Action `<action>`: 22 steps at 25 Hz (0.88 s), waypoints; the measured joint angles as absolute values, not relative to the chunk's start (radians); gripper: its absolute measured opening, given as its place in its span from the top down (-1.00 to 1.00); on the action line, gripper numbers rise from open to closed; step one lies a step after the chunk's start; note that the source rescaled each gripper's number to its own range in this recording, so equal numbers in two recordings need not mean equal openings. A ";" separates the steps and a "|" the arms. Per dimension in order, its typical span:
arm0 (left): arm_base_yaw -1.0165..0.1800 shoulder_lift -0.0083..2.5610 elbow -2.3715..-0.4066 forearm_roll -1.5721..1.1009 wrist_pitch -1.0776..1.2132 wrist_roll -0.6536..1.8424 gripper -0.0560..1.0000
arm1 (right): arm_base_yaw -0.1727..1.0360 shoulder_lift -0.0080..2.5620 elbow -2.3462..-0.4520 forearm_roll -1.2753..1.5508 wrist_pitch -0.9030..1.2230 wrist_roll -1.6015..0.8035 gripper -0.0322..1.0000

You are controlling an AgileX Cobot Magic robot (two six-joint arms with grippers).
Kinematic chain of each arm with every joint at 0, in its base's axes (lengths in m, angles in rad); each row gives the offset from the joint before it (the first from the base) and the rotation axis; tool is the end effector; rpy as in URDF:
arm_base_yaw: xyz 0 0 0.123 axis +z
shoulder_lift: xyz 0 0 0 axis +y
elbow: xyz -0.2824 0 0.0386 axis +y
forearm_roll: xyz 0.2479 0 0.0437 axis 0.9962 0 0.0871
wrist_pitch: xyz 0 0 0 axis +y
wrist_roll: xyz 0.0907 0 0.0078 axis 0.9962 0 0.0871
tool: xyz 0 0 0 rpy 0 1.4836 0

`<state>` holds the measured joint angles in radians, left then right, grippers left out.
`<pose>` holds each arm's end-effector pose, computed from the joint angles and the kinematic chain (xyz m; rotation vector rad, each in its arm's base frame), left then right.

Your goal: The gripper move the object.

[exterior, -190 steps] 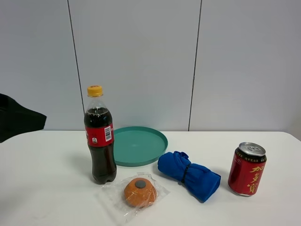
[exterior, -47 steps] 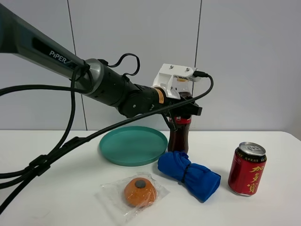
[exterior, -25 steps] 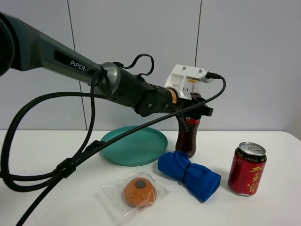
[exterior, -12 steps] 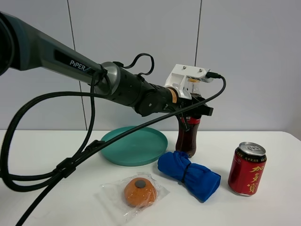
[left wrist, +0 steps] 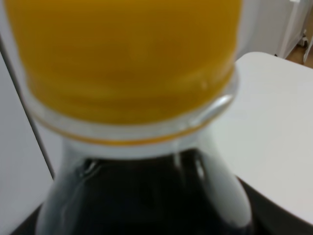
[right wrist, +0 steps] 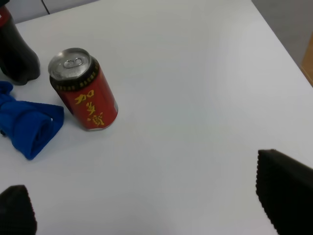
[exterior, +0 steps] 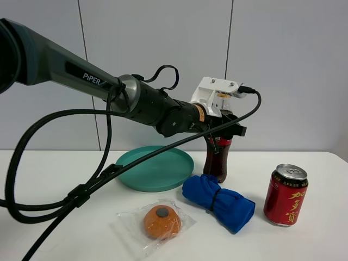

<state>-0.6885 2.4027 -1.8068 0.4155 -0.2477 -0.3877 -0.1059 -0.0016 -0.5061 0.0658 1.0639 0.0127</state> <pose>0.4201 -0.3573 0.1564 0.7174 1.7464 -0.5561 -0.0054 0.0058 0.2787 0.1173 2.0347 0.0202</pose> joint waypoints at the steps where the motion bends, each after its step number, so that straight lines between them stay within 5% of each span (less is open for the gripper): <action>1: -0.689 2.403 -1.808 0.415 -0.248 -0.388 0.78 | -0.106 -0.002 -0.506 0.066 1.064 0.013 -1.00; 3: -0.689 2.403 -1.814 0.414 -0.274 -0.388 0.53 | -0.106 -0.002 -0.506 0.066 1.064 0.013 -1.00; 7: -0.689 2.393 -1.822 0.414 -0.322 -0.388 -0.58 | -0.106 -0.002 -0.506 0.066 1.064 0.013 -1.00; 9: -0.689 2.393 -1.822 0.414 -0.330 -0.395 -0.86 | -0.106 -0.002 -0.506 0.066 1.064 0.013 -1.00; 22: -0.689 2.390 -1.822 0.414 -0.332 -0.463 -0.96 | -0.106 -0.002 -0.506 0.066 1.064 0.013 -1.00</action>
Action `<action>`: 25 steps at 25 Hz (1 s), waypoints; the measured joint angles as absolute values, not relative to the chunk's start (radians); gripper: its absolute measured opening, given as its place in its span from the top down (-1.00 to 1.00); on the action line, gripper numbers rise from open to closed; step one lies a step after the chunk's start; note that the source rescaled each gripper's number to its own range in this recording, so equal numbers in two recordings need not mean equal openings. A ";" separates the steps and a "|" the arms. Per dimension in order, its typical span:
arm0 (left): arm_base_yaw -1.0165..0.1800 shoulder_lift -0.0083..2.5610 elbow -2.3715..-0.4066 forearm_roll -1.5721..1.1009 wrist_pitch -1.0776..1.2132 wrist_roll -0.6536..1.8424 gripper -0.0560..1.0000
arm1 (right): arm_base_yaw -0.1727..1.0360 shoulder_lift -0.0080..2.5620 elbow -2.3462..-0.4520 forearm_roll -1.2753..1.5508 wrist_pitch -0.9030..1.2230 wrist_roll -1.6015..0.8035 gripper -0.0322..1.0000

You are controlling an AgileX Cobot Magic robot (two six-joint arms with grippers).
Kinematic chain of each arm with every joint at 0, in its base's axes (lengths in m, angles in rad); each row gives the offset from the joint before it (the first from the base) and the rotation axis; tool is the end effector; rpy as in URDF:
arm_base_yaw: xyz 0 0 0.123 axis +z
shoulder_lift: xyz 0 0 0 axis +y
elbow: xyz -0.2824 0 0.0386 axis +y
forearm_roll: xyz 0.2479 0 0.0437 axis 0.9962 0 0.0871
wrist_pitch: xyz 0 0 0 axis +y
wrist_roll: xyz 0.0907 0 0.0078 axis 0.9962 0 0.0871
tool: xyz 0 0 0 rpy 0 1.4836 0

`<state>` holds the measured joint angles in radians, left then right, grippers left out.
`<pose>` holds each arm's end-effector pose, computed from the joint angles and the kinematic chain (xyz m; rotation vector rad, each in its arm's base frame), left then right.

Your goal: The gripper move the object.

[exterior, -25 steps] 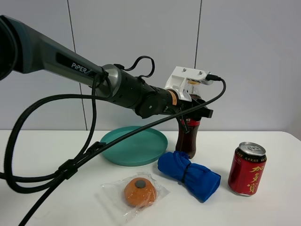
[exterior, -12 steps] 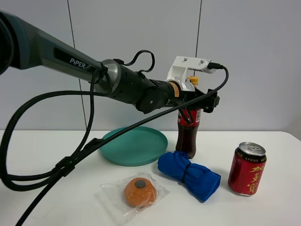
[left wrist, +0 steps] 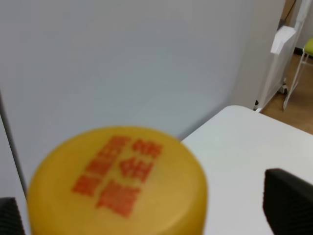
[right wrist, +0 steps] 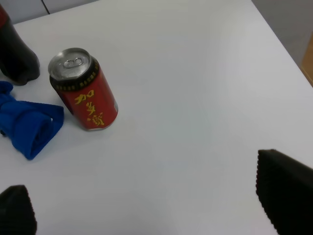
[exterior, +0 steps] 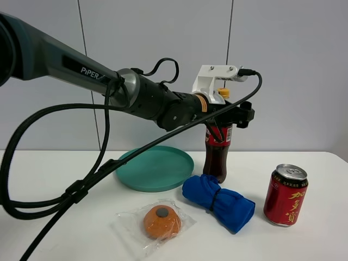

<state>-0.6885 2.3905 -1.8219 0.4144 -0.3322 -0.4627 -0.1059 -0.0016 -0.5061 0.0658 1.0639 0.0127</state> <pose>0.4203 -0.3612 0.1750 0.6401 1.6743 -0.6641 -0.0054 0.0058 0.2787 0.1173 2.0347 0.0202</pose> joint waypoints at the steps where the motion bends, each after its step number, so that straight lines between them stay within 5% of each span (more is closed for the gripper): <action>1: -0.689 2.386 -1.822 0.414 -0.324 -0.463 -0.96 | -0.106 -0.002 -0.506 0.066 1.064 0.013 -1.00; 15: -0.689 2.059 -1.822 0.413 0.036 -0.463 -0.96 | -0.106 -0.002 -0.506 0.066 1.064 0.013 -1.00; 25: -0.628 1.817 -1.817 0.411 0.563 -0.432 -0.96 | -0.106 -0.002 -0.506 0.066 1.064 0.013 -1.00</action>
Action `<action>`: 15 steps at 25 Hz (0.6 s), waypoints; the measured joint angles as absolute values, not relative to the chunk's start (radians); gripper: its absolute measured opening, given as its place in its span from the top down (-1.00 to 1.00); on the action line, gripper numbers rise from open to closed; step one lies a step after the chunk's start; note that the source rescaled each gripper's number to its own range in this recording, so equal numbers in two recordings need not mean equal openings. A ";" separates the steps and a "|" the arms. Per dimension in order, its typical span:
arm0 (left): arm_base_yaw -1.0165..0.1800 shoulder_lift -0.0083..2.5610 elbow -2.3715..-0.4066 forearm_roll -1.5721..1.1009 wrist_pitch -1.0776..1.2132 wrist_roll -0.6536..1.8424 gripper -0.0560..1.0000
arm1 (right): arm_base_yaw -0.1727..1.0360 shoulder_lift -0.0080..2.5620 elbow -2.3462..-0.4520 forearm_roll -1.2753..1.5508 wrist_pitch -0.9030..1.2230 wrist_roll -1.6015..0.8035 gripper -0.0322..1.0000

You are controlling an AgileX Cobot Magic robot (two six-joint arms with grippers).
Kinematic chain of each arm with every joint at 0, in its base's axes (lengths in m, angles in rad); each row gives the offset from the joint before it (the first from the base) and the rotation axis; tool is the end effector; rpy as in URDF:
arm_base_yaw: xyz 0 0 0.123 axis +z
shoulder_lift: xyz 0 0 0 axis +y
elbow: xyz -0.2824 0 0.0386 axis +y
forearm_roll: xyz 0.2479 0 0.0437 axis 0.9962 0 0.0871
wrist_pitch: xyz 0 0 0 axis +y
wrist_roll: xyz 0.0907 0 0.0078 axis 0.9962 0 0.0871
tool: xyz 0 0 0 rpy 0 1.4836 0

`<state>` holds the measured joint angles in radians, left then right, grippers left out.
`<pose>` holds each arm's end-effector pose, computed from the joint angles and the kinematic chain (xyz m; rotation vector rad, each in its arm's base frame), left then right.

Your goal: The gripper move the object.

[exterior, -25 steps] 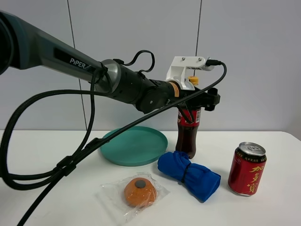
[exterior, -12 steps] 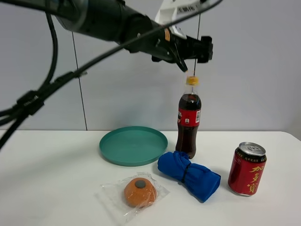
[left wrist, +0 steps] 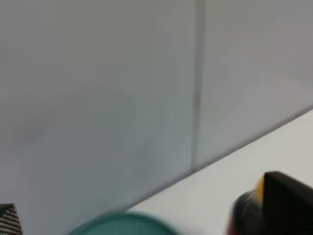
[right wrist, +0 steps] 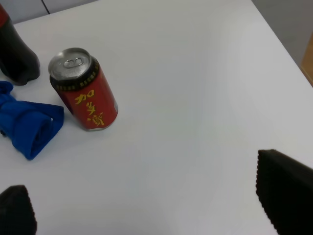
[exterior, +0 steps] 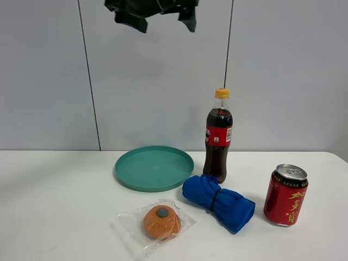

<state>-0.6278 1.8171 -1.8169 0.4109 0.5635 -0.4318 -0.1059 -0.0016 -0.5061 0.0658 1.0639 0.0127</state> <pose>0.3632 -0.2396 0.3933 0.4102 1.9636 -0.2377 -0.0054 0.0058 0.2787 0.1173 2.0347 0.0202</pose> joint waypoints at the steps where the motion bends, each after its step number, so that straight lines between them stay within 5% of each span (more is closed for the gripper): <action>1: -0.609 1.799 -1.805 0.410 0.585 -0.421 -0.96 | -0.106 -0.002 -0.506 0.066 1.064 0.013 -1.00; 15: -0.181 1.523 -1.522 0.332 0.535 -0.341 -0.96 | -0.106 -0.002 -0.506 0.066 1.064 0.013 -1.00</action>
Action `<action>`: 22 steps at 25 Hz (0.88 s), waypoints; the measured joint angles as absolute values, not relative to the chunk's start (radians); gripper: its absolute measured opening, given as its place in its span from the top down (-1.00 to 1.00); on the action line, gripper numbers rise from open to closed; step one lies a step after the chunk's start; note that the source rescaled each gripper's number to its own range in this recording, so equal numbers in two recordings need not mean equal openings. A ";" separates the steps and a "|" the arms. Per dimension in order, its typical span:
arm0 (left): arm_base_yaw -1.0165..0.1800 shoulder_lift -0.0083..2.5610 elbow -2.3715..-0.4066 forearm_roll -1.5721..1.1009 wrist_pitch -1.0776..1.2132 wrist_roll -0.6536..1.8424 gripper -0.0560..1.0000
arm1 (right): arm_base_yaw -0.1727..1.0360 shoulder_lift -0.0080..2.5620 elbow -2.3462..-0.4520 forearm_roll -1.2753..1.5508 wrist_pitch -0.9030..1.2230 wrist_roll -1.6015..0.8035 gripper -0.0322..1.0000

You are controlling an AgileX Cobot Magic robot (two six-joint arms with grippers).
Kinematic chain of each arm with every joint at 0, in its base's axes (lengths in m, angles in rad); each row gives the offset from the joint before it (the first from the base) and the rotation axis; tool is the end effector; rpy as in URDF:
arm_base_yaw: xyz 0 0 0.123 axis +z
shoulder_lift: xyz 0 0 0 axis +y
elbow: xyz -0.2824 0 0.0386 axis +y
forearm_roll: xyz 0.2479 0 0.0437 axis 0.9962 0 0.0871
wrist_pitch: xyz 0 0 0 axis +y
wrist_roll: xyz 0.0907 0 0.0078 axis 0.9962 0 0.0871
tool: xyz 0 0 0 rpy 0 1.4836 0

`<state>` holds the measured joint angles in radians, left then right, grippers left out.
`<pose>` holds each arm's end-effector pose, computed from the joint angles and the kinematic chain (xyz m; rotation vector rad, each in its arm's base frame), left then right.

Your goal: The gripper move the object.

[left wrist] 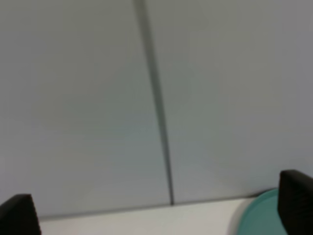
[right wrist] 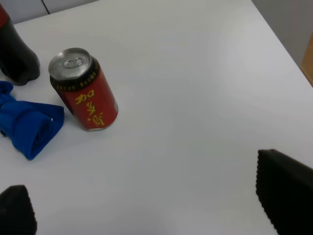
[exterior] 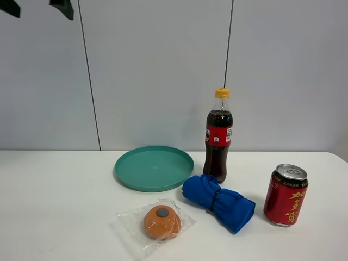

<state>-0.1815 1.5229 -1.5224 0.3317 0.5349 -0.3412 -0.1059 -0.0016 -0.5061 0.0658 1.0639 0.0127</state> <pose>0.3516 -0.0491 0.4135 0.0204 1.9884 0.0147 -0.0054 0.0058 0.2787 0.1173 2.0347 0.0202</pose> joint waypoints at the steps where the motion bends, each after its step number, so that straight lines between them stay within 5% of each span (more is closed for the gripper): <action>1: -0.161 1.493 -1.486 0.314 0.534 -0.338 -0.96 | -0.106 -0.002 -0.506 0.066 1.064 0.013 -1.00; 9: -0.039 1.169 -1.135 0.200 0.537 -0.267 -0.96 | -0.106 -0.002 -0.506 0.066 1.064 0.013 -1.00; 22: -0.035 0.525 -0.662 -0.050 0.769 0.029 -0.97 | -0.106 -0.002 -0.506 0.066 1.064 0.013 -1.00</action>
<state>-0.0351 0.5248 -0.6616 -0.0504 0.7689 0.0290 -0.1059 -0.0016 -0.5061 0.0658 1.0639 0.0127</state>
